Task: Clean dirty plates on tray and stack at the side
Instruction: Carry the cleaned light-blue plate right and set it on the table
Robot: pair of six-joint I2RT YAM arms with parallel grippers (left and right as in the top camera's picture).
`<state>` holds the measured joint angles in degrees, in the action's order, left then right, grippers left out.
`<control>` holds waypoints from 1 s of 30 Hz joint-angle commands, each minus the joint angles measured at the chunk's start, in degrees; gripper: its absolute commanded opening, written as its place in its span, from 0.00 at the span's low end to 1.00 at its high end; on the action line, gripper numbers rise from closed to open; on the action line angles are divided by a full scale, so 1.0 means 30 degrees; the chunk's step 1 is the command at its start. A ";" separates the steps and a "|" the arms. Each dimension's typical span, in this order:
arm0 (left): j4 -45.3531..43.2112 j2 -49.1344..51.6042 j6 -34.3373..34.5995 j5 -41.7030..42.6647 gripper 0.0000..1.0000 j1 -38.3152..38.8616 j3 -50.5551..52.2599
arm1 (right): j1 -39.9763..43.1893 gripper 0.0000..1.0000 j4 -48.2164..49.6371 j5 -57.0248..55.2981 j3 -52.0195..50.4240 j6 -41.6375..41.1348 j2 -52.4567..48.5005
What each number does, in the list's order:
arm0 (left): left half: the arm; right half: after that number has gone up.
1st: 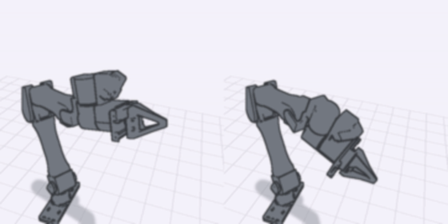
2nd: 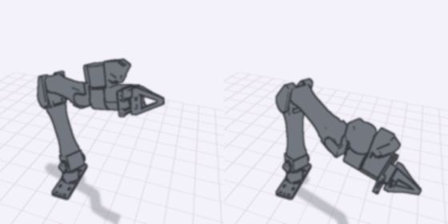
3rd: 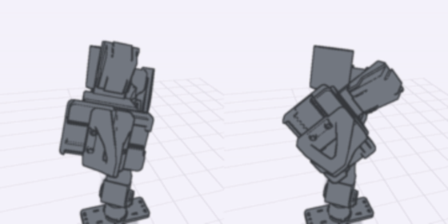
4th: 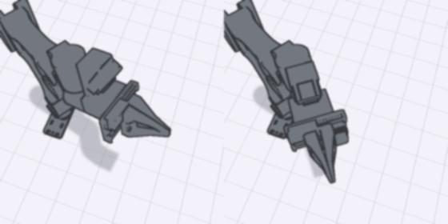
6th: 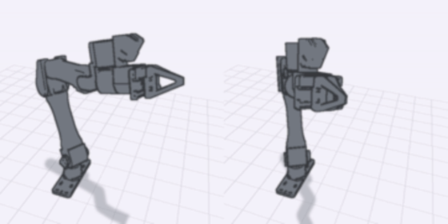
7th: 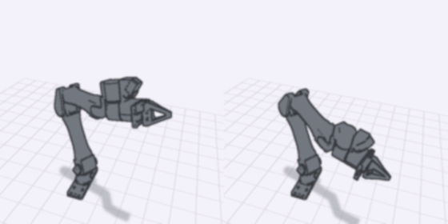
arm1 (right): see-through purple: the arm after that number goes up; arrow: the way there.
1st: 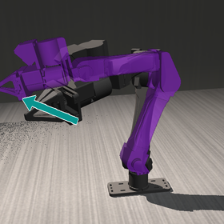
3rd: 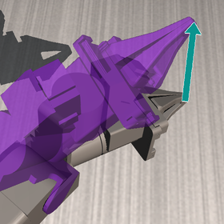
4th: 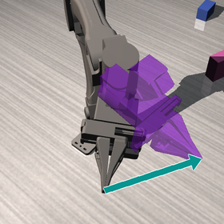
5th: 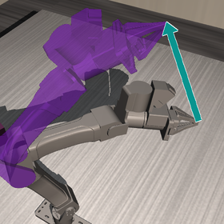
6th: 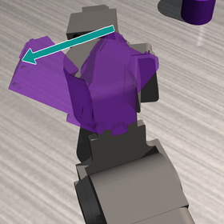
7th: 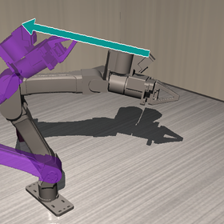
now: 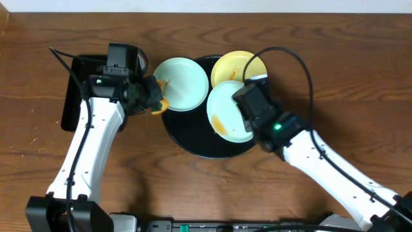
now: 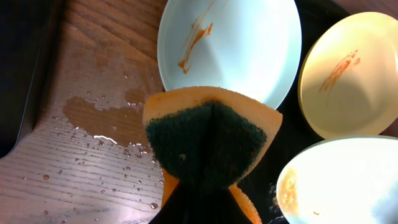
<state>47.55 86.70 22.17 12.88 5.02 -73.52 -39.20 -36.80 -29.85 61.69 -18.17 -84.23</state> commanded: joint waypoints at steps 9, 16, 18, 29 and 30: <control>0.0000 0.0109 -0.0328 -0.0335 0.07 -0.0080 0.0058 | -0.2769 0.01 0.1020 -0.8131 0.0168 0.1749 0.0321; 0.0000 0.0109 -0.0328 -0.0335 0.07 -0.0080 0.0058 | -0.3410 0.01 0.1785 -0.8211 0.0168 0.3920 0.0321; 0.0000 0.0109 -0.0328 -0.0335 0.07 -0.0080 0.0058 | -0.3432 0.01 0.1909 -0.8502 0.0168 0.4029 0.0321; 0.0000 0.0109 -0.0328 -0.0342 0.07 -0.0080 0.0058 | -0.3461 0.01 0.1923 -0.8546 0.0168 0.4022 0.0321; 0.0000 0.0109 -0.0328 -0.0335 0.08 -0.0080 0.0058 | -0.3461 0.01 0.1923 -0.8546 0.0168 0.4022 0.0321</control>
<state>47.55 86.70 22.17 12.69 5.02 -73.52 -48.84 -31.40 -53.45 61.69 -6.68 -84.23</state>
